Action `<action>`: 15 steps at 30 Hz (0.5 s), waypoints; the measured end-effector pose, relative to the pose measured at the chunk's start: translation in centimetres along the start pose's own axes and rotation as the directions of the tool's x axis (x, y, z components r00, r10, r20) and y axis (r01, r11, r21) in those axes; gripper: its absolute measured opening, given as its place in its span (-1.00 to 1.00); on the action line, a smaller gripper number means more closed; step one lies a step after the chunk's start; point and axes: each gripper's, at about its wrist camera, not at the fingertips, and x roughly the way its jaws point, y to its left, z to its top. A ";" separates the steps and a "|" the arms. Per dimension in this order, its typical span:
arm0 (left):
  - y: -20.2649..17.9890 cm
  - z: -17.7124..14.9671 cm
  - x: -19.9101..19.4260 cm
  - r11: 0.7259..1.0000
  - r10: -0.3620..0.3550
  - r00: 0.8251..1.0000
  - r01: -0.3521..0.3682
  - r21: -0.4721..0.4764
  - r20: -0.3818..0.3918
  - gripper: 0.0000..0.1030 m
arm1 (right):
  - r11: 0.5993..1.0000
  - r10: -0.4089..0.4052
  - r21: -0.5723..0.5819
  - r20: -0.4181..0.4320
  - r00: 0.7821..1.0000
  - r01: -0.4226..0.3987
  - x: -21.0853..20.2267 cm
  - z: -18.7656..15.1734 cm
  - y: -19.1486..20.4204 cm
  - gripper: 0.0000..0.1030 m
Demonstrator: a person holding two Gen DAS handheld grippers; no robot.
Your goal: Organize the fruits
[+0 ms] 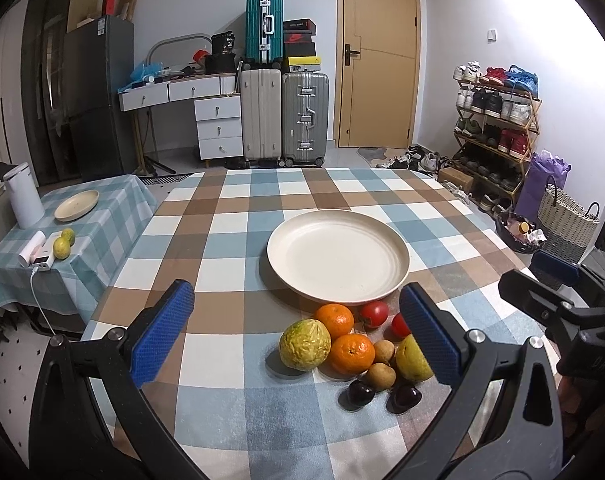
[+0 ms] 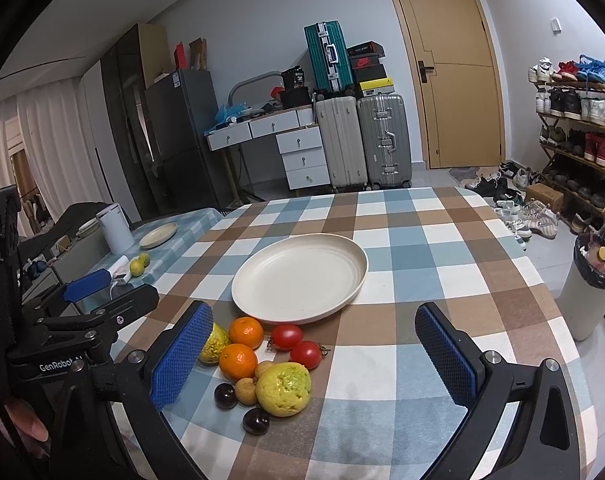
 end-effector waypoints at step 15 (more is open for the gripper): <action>0.2 0.0 0.4 1.000 -0.001 1.000 0.001 -0.004 -0.004 0.99 | 1.000 0.006 0.003 -0.010 1.000 -0.006 0.1 -0.1 0.0 1.00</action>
